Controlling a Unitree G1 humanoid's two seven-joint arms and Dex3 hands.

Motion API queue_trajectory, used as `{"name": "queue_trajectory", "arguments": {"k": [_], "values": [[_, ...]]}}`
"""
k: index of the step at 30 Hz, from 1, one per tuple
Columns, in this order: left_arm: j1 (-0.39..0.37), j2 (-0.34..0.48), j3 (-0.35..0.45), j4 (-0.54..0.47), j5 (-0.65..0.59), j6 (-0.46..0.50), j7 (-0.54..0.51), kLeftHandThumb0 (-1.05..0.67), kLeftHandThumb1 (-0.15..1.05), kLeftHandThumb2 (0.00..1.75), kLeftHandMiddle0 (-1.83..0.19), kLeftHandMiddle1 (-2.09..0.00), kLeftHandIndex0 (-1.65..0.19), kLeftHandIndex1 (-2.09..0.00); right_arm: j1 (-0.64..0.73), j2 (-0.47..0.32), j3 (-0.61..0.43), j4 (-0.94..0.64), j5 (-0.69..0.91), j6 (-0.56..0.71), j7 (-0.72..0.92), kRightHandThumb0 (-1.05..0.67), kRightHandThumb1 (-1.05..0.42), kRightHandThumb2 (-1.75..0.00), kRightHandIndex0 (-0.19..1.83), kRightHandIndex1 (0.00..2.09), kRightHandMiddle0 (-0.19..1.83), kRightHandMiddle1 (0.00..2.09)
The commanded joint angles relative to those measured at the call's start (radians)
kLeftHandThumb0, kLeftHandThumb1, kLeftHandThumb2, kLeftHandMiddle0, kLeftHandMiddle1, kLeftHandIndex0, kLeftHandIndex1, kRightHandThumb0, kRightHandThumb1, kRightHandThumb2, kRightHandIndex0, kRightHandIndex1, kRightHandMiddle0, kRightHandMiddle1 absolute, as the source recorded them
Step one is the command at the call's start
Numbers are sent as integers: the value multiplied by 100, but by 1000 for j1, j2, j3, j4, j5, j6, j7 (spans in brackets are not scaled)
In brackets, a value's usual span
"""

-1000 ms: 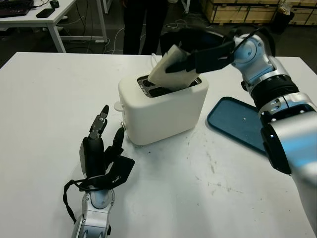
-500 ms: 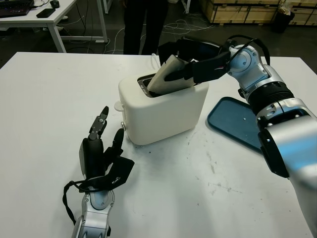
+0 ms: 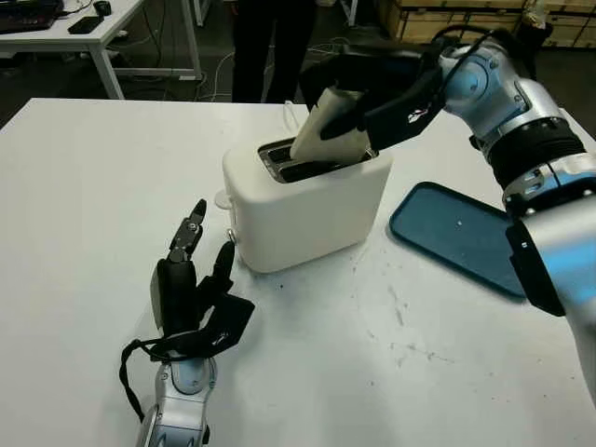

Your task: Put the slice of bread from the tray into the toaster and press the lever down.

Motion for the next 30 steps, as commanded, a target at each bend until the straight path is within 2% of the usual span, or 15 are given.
{"name": "queue_trajectory", "arguments": {"k": [1,20,23,26,28,29,30], "values": [[-1,-13,-4,-3,7,4,9,-56,92,52,-46,-24,-45,0,-16,5,12,-4,-15,-29,-14,-43,-92,-29,111,175,87,175],[7,-18,-22,-3,13,4,37,-54,92,53,-44,-26,-44,0,32,40,73,23,-40,-76,-8,-44,-92,-26,114,175,92,175],[6,-16,-22,1,10,0,39,-53,92,53,-44,-26,-44,0,34,36,87,16,-59,-80,-28,-47,-92,-27,111,175,88,175],[6,-17,-21,1,6,2,37,-53,92,53,-44,-26,-44,0,32,29,113,7,-104,-80,-78,-57,-92,-20,108,175,84,175],[5,-17,-20,1,7,3,38,-54,92,52,-44,-26,-44,0,30,26,126,4,-125,-73,-103,-67,-92,-9,103,175,80,165],[4,-16,-21,2,10,3,40,-54,92,52,-44,-26,-44,0,27,23,132,4,-133,-75,-109,-72,-89,-4,89,174,77,147],[4,-16,-21,3,12,2,41,-54,92,52,-44,-27,-45,0,24,21,137,5,-139,-78,-114,-76,-88,-2,71,157,74,126]]}}
